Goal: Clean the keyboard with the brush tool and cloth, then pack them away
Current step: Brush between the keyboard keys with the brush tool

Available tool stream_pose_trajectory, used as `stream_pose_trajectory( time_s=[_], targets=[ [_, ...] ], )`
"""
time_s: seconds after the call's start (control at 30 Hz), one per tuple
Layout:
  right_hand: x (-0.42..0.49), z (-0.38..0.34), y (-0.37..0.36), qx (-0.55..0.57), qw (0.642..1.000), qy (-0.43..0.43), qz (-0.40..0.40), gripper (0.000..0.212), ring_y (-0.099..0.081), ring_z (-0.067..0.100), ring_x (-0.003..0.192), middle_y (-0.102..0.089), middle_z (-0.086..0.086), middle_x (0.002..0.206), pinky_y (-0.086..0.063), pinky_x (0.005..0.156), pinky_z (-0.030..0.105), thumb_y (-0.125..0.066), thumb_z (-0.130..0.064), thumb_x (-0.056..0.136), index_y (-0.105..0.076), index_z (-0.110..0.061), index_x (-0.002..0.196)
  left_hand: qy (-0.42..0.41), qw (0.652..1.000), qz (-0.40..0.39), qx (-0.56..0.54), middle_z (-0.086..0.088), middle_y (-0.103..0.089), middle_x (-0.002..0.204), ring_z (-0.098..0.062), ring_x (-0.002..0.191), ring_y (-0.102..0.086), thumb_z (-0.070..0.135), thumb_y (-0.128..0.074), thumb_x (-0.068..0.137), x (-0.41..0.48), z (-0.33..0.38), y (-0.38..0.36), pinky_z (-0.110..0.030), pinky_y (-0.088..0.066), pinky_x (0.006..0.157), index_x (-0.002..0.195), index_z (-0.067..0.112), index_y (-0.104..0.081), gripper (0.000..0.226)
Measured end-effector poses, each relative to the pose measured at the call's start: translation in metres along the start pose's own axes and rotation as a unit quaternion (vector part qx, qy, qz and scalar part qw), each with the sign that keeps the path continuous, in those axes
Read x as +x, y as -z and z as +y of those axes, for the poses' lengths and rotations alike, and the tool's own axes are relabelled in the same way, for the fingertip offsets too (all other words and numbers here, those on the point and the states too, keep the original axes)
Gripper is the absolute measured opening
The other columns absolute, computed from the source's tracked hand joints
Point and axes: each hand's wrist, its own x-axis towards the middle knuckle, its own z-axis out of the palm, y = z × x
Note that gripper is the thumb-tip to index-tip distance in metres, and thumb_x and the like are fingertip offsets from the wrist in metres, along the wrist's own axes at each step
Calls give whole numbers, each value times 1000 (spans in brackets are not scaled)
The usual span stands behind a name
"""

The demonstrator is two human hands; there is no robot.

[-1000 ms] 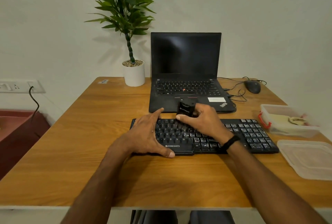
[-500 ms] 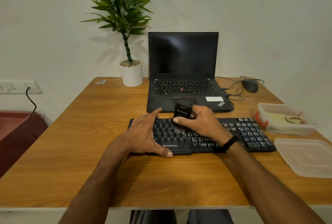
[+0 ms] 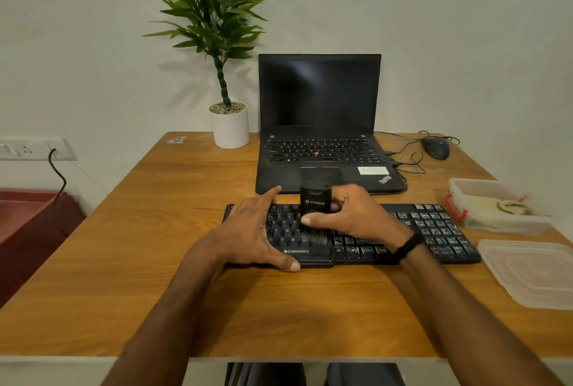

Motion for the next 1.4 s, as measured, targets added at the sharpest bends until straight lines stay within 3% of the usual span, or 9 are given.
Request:
stream_pose_trajectory(
  time_s=[0.07, 0.47, 0.57, 0.7, 0.83, 0.97, 1.1, 1.27, 1.4],
  targets=[
    [3, -5, 3, -86, 993, 5, 75, 29, -65, -1, 78, -68, -16, 85, -49, 62, 10, -78, -50, 76, -63, -37, 97, 0, 1000, 5, 0, 3, -26, 160, -20, 145, -26, 86, -79, 46, 2, 0, 1, -46, -24, 122, 161, 38, 1, 148],
    [4, -12, -10, -102, 994, 44, 19, 38, -66, -4, 81, -73, -15, 92, -57, 72, 20, -80, -47, 76, -70, -32, 110, 2, 1000, 6, 3, 2, -22, 163, -22, 148, -21, 79, -85, 51, 0, 1, 1, -46, -23, 123, 161, 38, 3, 146],
    [8, -9, -1, -125, 985, 21, 115, 37, -59, -11, 77, -63, -23, 87, -47, 64, 3, -78, -46, 79, -67, -32, 111, 1, 1000, 8, -3, 3, -24, 162, -21, 147, -23, 79, -85, 50, 1, 2, 2, -47, -23, 123, 161, 40, 2, 146],
    [2, 0, 2, 19, 999, -13, -24, 39, -70, 5, 95, -75, -9, 100, -56, 79, 20, -81, -38, 77, -70, -25, 112, 3, 1000, -1, -6, 2, -21, 164, -23, 149, -20, 84, -80, 45, 0, 2, 1, -50, -22, 124, 160, 41, 3, 149],
    [8, -1, 6, -79, 987, -8, 141, 28, -66, 0, 85, -71, -13, 91, -50, 66, 11, -78, -46, 78, -67, -33, 101, 0, 1000, 2, -13, 3, -23, 162, -21, 147, -23, 82, -82, 45, 1, 2, 5, -49, -24, 123, 160, 40, 1, 148],
    [-1, 1, -3, 112, 992, -22, -56, 35, -72, 16, 97, -75, 1, 103, -57, 74, 22, -80, -25, 80, -69, -18, 112, 1, 1000, -1, -4, 2, -20, 165, -24, 150, -20, 83, -82, 46, -1, 1, 2, -51, -22, 124, 160, 40, 3, 149],
    [9, -2, -6, -63, 986, 1, 152, 35, -66, -5, 86, -69, -20, 88, -51, 71, 8, -79, -41, 79, -69, -29, 110, -1, 1000, 3, -6, 2, -26, 161, -22, 146, -25, 82, -83, 46, 2, 1, 5, -49, -24, 123, 160, 40, 1, 148],
    [-3, 4, -8, 134, 989, -32, -55, 35, -73, 18, 95, -75, 4, 104, -60, 80, 33, -77, -18, 83, -67, -12, 115, 4, 1000, -7, -3, 2, -19, 165, -24, 150, -20, 84, -82, 45, 0, 1, 2, -52, -22, 124, 160, 41, 4, 149],
    [10, 3, -5, -61, 984, -17, 165, 41, -66, -3, 81, -68, -15, 86, -54, 71, 12, -78, -42, 79, -68, -21, 113, 8, 1000, -1, -13, 3, -23, 163, -22, 148, -23, 86, -79, 41, 3, 2, 6, -51, -24, 123, 160, 41, 1, 150]
  ],
)
